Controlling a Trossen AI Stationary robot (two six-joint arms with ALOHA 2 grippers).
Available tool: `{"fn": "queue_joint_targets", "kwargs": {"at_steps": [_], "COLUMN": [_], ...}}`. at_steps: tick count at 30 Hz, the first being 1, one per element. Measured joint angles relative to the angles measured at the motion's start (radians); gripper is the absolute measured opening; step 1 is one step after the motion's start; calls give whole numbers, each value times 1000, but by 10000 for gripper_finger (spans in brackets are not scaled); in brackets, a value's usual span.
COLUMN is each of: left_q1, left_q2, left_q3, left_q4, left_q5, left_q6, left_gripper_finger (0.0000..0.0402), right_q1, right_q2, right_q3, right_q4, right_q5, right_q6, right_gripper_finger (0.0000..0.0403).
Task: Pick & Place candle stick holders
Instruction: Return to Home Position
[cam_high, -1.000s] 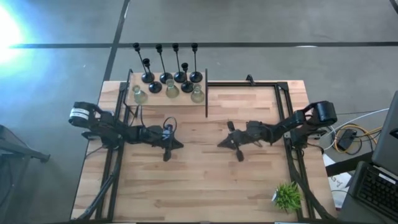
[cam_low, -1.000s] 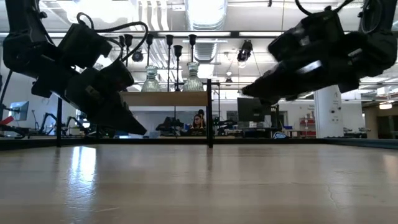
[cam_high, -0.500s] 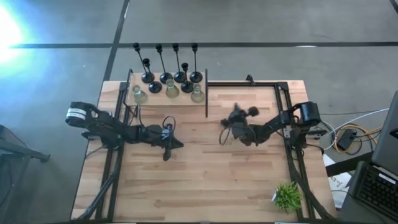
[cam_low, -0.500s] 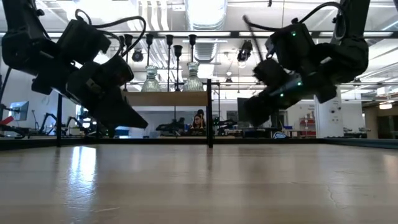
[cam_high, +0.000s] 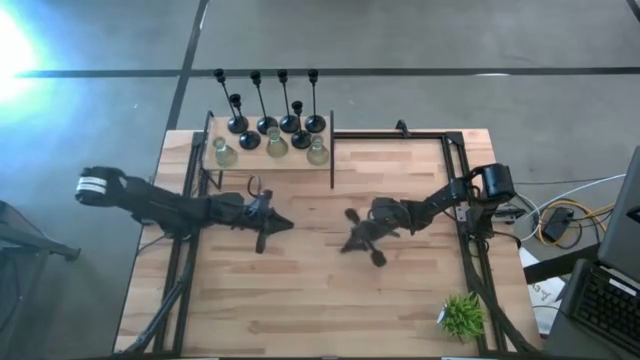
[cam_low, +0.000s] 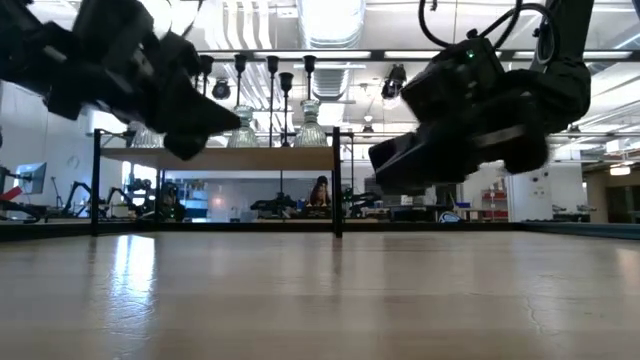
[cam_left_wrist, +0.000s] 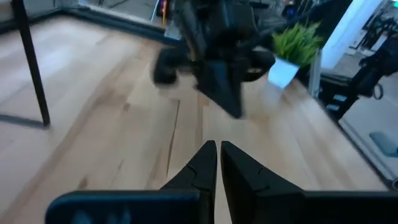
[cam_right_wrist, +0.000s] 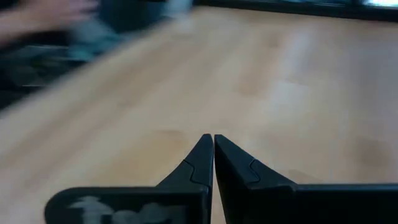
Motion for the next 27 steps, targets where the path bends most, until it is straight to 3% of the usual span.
{"fn": "queue_joint_targets", "kwargs": {"at_steps": [3,6,13,18,27], "left_q1": [0,0,0,0,0], "left_q2": [-102,-222,-497,-652,-852], "left_q3": [0,0,-7,-78,-247], "left_q4": [-98,-203,-227,-228,-229], "left_q5": [6,7,10,13,156], "left_q6": [37,50,154,154,211], "left_gripper_finger": [25,25,25,25,25], "right_q1": [0,0,0,0,0], "right_q2": [0,0,0,0,-1], "right_q3": [0,0,0,0,0], "right_q4": [0,0,0,0,0], "right_q5": [-218,-320,-322,-322,-322], "right_q6": [0,0,0,0,0], "right_gripper_finger": [9,9,9,9,9]}}
